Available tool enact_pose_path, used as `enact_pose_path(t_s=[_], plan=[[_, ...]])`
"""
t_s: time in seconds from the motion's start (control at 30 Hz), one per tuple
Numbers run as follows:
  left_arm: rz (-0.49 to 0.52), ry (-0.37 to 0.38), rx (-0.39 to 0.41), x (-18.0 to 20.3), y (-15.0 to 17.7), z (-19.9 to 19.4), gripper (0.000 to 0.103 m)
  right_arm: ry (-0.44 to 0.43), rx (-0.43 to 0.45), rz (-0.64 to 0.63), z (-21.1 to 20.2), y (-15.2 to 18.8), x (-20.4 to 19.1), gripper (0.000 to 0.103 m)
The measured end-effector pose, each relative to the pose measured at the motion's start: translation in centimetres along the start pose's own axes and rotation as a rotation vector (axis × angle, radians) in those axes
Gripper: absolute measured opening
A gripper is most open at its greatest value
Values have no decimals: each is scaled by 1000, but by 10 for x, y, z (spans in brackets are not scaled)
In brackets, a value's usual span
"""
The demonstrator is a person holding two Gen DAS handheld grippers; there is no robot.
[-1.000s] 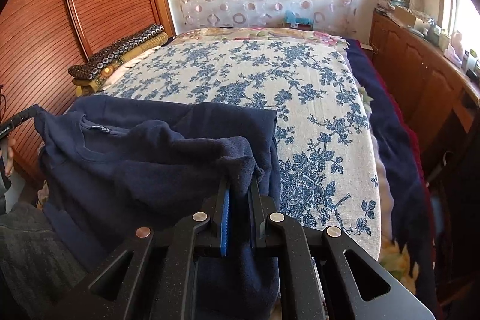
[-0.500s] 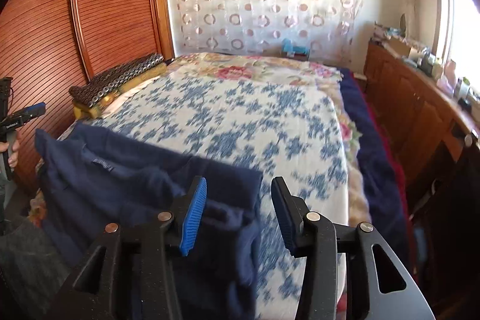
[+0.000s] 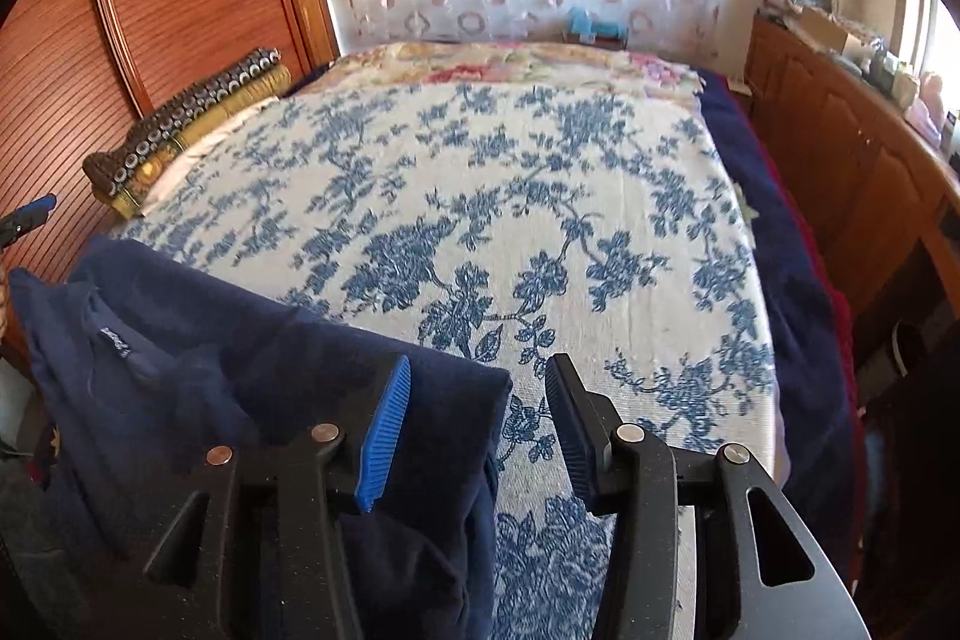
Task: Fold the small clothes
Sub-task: 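Grasp the folded shirt edge with both grippers and lift it up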
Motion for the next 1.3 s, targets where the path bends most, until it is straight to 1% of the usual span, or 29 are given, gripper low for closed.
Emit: enact_pose_path(t_s=[0.03, 0.07, 0.17, 0.2, 0.3, 0.33, 0.4, 0.47, 0.57, 0.77, 0.8, 0.87, 0.97, 1.07, 1.2, 1.23, 1.27, 1.3], plan=[[0, 3, -8, -1, 0, 3, 75, 2, -4, -4, 2, -2, -1, 49], [-3, 8, -18, -2, 2, 7, 69, 5, -7, -8, 4, -2, -2, 49], [-26, 25, -56, -7, 6, 18, 58, 10, -14, -21, 10, -3, -3, 49], [-37, 33, -72, -9, 8, 22, 57, 12, -14, -24, 11, -2, -4, 49], [-52, 52, -118, -9, 15, 30, 57, -3, -16, -13, 15, 2, -5, 49], [-54, 57, -135, -9, 19, 33, 57, -10, -15, -4, 17, 3, -4, 50], [-58, 55, -177, -9, 28, 41, 57, -10, 2, 2, 16, 4, -4, 51], [-55, 58, -202, -9, 34, 45, 57, -9, 10, 4, 15, 6, -4, 51], [-54, 50, -219, -7, 42, 48, 57, -13, 14, 7, 16, 7, -4, 51], [-83, 72, -234, -12, 51, 51, 56, -15, 8, -12, 15, 9, -8, 50], [-83, 75, -234, -12, 52, 51, 56, -22, 7, -20, 14, 9, -9, 48], [-81, 79, -237, -12, 52, 52, 56, -50, 6, -35, 14, 10, -14, 33], [-82, 88, -251, -15, 51, 54, 56, -51, -7, -57, 15, 11, -20, 24], [-70, 88, -258, -17, 46, 56, 56, -41, -16, -78, 16, 10, -25, 19], [-50, 79, -251, -15, 44, 58, 54, -44, -14, -75, 16, 11, -26, 16], [-46, 85, -240, -13, 44, 57, 37, -46, -11, -74, 16, 11, -26, 15], [-50, 94, -238, -11, 44, 57, 28, -50, -4, -71, 14, 11, -27, 14], [-54, 105, -235, -8, 42, 57, 21, -54, 4, -67, 13, 12, -28, 14]])
Point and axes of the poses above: each gripper's, at about its wrist camera, not at the fingertips, and z roughly the way its jaws point, x to its right, y to its underside, the point moved 7 cm from there along z, roughly the way its jaws point, and after that the axes turned 2 degrees about -z, right-handed, at the moved point
